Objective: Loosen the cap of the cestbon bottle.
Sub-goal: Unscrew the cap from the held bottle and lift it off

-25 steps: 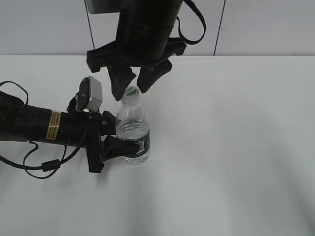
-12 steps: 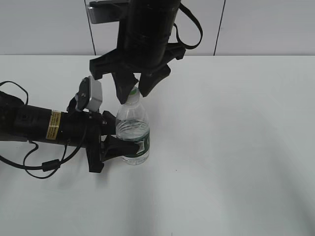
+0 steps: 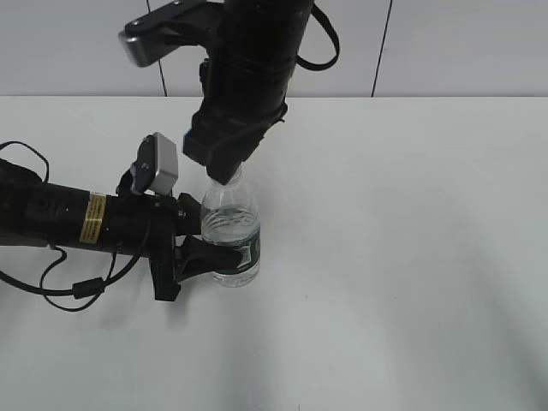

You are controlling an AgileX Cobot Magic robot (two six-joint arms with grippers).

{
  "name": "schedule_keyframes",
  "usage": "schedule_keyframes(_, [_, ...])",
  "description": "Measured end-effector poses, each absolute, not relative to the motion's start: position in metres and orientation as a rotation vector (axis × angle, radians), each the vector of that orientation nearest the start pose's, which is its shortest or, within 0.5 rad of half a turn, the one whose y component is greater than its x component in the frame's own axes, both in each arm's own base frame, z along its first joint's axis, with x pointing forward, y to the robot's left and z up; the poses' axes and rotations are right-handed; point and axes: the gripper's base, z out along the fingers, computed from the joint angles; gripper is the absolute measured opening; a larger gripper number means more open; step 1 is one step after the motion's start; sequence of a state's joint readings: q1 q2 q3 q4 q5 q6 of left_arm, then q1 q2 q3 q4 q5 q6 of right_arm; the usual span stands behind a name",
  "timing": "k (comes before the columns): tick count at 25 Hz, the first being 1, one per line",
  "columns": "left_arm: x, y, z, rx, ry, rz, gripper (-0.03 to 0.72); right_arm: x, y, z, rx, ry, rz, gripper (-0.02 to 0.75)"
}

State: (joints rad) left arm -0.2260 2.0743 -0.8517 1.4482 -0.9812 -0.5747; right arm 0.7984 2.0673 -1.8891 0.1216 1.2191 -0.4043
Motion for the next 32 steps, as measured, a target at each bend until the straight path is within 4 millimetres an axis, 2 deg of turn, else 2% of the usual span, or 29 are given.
schedule_keyframes(4, [0.3,-0.146,0.092,1.355,1.711,-0.903,0.342,0.303,0.325,0.267,-2.167,1.872,0.125,0.301])
schedule_keyframes(6, [0.3,-0.146,0.092,1.355,1.711,-0.903,0.342,0.304,0.324,0.268,-2.342,1.638,0.073,0.301])
schedule_keyframes(8, [0.301,-0.146,0.092,1.354,1.712,-0.903,0.342,0.304,0.324,0.268,-2.444,1.474,0.04,0.3])
schedule_keyframes(11, [0.301,-0.146,0.092,1.352,1.712,-0.903,0.342,0.304,0.324,0.269,-2.501,1.36,0.018,0.3])
schedule_keyframes(14, [0.301,-0.146,0.092,1.347,1.716,-0.904,0.342,0.306,0.325,0.275,-2.502,1.332,0.009,0.3])
schedule_keyframes(18, [0.301,-0.146,0.092,1.349,1.716,-0.903,0.34,0.302,0.322,0.294,-2.456,1.319,0.004,0.299])
schedule_keyframes(20, [0.301,-0.146,0.092,1.349,1.717,-0.902,0.34,0.298,0.32,0.306,-2.387,1.382,0.022,0.299])
schedule_keyframes(22, [0.301,-0.146,0.092,1.349,1.717,-0.902,0.34,0.295,0.317,0.316,-2.228,1.589,0.077,0.299])
schedule_keyframes(25, [0.301,-0.146,0.092,1.35,1.716,-0.902,0.34,0.294,0.317,0.32,-1.771,2.099,0.22,0.299])
schedule_keyframes(26, [0.301,-0.146,0.092,1.35,1.716,-0.902,0.34,0.294,0.317,0.32,-1.555,2.28,0.27,0.299])
schedule_keyframes(27, [0.301,-0.146,0.092,1.35,1.716,-0.902,0.34,0.294,0.316,0.319,-1.405,2.387,0.298,0.299])
schedule_keyframes(29, [0.301,-0.146,0.092,1.35,1.716,-0.902,0.34,0.295,0.315,0.319,-1.086,2.569,0.342,0.299])
schedule_keyframes(32, [0.301,-0.146,0.092,1.35,1.716,-0.902,0.34,0.296,0.314,0.319,-0.888,2.657,0.366,0.299])
